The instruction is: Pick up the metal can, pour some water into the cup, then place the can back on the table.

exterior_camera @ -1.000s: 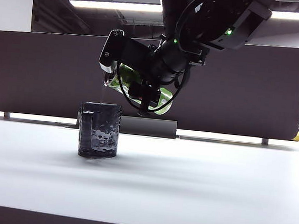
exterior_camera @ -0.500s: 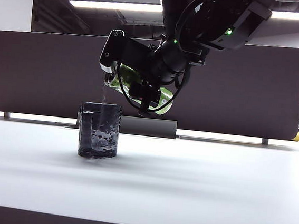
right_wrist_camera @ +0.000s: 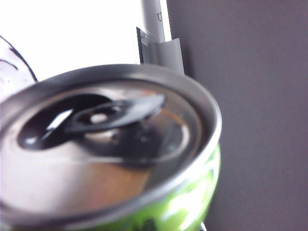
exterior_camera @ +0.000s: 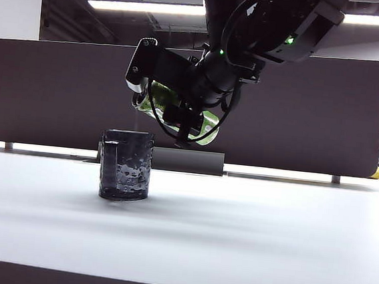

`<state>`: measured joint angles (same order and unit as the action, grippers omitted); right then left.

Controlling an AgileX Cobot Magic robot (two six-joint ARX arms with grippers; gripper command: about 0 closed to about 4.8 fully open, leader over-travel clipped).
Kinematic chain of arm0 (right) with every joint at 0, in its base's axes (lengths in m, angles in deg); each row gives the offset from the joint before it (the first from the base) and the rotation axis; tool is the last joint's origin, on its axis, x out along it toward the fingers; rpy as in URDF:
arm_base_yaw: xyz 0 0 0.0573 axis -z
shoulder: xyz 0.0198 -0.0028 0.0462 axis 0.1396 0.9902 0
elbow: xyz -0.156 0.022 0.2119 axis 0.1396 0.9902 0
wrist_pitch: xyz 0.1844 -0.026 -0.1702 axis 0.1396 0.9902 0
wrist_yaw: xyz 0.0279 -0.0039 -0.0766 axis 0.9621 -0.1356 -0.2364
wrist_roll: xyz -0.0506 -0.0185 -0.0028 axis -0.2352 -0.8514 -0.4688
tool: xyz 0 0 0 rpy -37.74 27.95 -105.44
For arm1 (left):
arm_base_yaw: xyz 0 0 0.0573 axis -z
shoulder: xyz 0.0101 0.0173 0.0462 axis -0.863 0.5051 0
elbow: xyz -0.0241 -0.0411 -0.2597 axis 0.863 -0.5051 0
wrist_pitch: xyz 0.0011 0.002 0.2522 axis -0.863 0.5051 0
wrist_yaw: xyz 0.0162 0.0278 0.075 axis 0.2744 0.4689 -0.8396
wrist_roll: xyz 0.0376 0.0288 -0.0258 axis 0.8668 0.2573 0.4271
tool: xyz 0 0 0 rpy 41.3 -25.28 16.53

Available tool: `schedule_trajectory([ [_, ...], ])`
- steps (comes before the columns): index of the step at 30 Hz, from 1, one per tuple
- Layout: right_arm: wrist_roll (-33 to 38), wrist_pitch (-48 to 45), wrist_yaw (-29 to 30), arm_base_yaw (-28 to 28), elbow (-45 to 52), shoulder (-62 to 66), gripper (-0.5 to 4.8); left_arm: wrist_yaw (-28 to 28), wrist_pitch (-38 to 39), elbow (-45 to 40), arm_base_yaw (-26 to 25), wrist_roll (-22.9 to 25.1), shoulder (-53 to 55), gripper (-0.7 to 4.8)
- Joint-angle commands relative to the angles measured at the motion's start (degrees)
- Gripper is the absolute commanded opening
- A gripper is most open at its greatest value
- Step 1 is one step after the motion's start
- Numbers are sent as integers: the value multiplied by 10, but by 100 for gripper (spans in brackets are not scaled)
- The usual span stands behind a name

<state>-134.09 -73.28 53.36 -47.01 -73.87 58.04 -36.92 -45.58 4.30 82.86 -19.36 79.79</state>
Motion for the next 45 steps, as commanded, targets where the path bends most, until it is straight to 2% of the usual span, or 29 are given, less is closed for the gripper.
schedule_trajectory([
  [1,-2,-27,-2,-2,-6,-5,211,0,-7,1,0,-2,0,-5],
  [24,-16,-27,-2,-5,-6,-5,211,0,-7,1,0,-2,0,-5],
  [37,24,-32,-16,-7,-7,-5,211,0,-7,1,0,-2,0,-5],
  [45,97,-48,-41,-8,-7,-5,210,0,-7,1,0,-2,0,-5],
])
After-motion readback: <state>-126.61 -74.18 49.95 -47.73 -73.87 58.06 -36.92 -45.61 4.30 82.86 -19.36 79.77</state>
